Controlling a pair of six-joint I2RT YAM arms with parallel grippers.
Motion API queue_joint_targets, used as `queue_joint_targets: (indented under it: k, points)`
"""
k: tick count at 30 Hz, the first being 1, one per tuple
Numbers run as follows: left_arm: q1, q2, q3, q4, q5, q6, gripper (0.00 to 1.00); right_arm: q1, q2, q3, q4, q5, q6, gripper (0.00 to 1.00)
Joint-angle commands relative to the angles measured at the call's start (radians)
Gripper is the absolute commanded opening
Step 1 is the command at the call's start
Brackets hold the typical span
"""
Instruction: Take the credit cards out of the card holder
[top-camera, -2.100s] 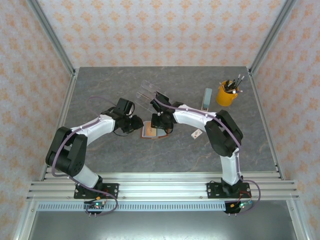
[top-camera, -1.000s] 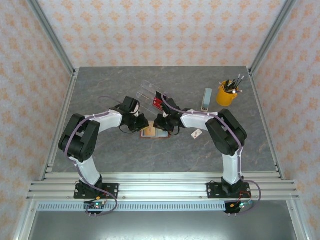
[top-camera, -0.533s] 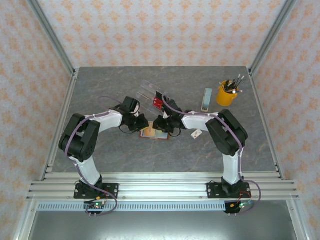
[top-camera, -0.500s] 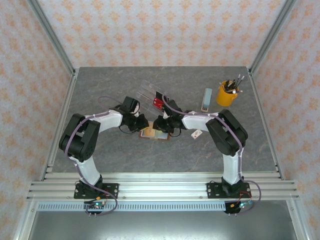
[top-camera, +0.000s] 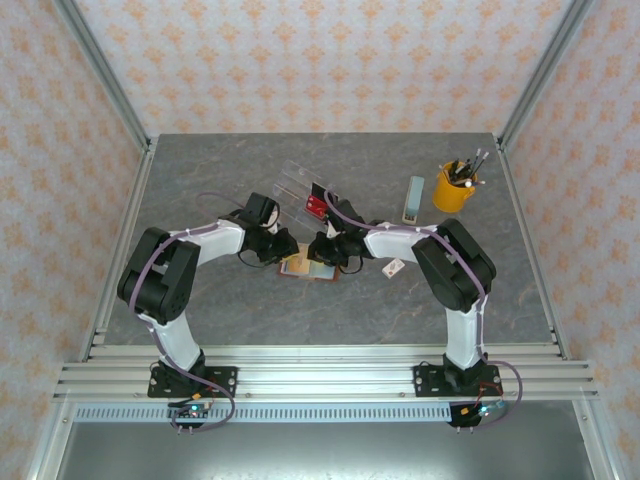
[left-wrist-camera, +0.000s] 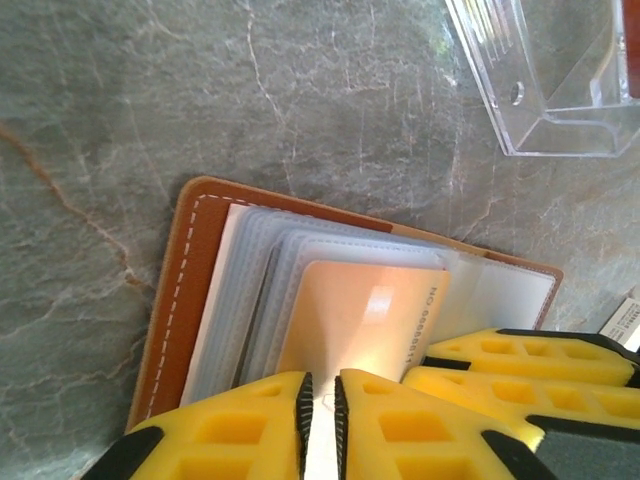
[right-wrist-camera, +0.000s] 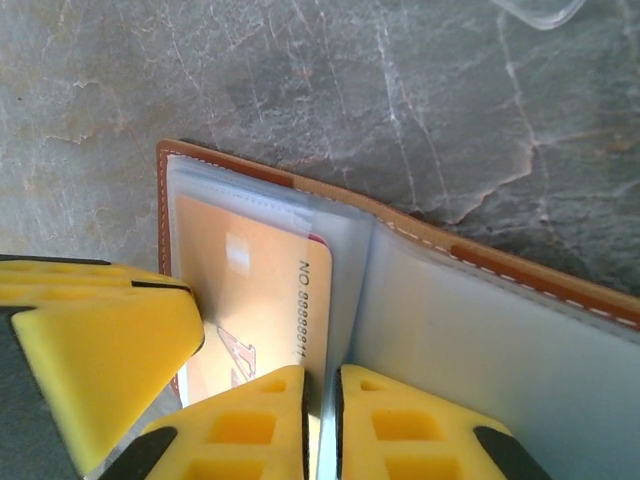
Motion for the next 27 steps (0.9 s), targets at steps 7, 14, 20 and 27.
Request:
queue_joint_targets:
  k: [7, 14, 20, 27]
  points:
    - [0.012, -0.084, 0.012, -0.144, -0.044, 0.054, 0.27, 0.005, -0.025, 0.038, -0.149, 0.065, -0.085, 0.13]
    - [0.013, -0.058, 0.001, -0.117, -0.017, 0.051, 0.21, 0.005, -0.062, 0.02, -0.1, 0.022, -0.067, 0.18]
    - [0.013, -0.03, -0.008, -0.096, 0.009, 0.051, 0.18, 0.005, -0.057, -0.006, -0.074, 0.013, -0.025, 0.26]
    - [0.012, -0.001, -0.01, -0.105, -0.009, 0.048, 0.15, 0.005, -0.019, -0.001, -0.062, -0.009, -0.018, 0.25]
